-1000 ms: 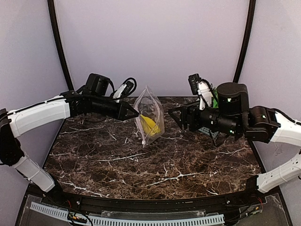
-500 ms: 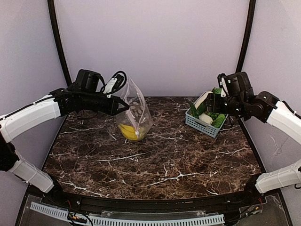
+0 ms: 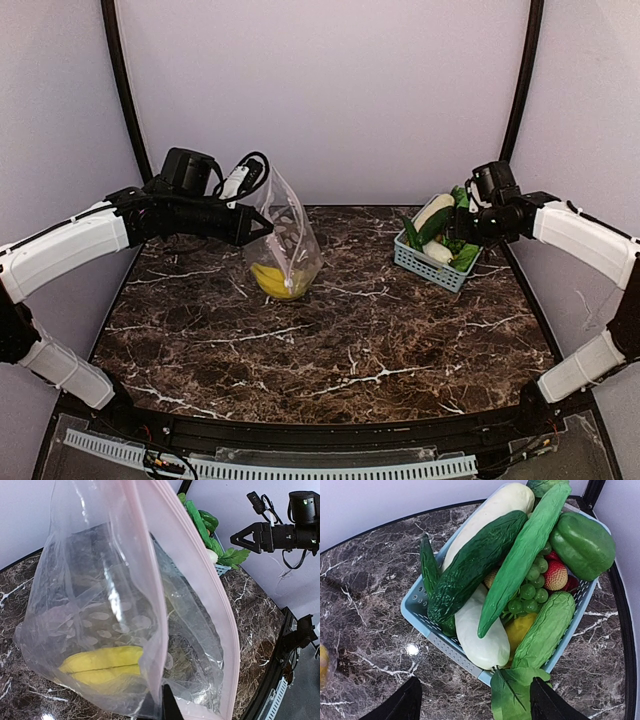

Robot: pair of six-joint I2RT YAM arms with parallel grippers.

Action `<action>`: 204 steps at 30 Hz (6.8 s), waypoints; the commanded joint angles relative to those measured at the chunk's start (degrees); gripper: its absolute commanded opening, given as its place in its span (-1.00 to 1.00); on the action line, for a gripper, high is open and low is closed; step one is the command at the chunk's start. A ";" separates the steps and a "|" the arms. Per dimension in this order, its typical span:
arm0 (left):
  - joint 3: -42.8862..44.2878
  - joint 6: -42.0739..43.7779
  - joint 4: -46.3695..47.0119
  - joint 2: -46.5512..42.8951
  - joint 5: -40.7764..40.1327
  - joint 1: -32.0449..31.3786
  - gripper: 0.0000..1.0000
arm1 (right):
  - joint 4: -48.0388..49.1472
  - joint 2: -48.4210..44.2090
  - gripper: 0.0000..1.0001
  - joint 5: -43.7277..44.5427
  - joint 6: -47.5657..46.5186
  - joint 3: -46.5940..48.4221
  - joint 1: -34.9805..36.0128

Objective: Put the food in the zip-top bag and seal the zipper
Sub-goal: Pick up the fake vegetable from the bin, then place the fake vegetable in the zipper food storage bag.

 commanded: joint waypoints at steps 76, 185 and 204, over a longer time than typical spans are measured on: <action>0.26 0.84 -0.80 1.18 3.16 0.17 -0.99 | 14.18 13.81 -0.90 14.76 8.08 2.73 -3.43; -0.22 8.14 -0.55 6.92 7.37 -12.06 -0.99 | -3.23 13.37 -0.57 -12.70 24.15 17.75 37.88; -0.13 7.33 -1.22 5.99 2.72 -11.98 -0.99 | -2.35 13.13 -0.34 -13.19 20.84 15.72 38.12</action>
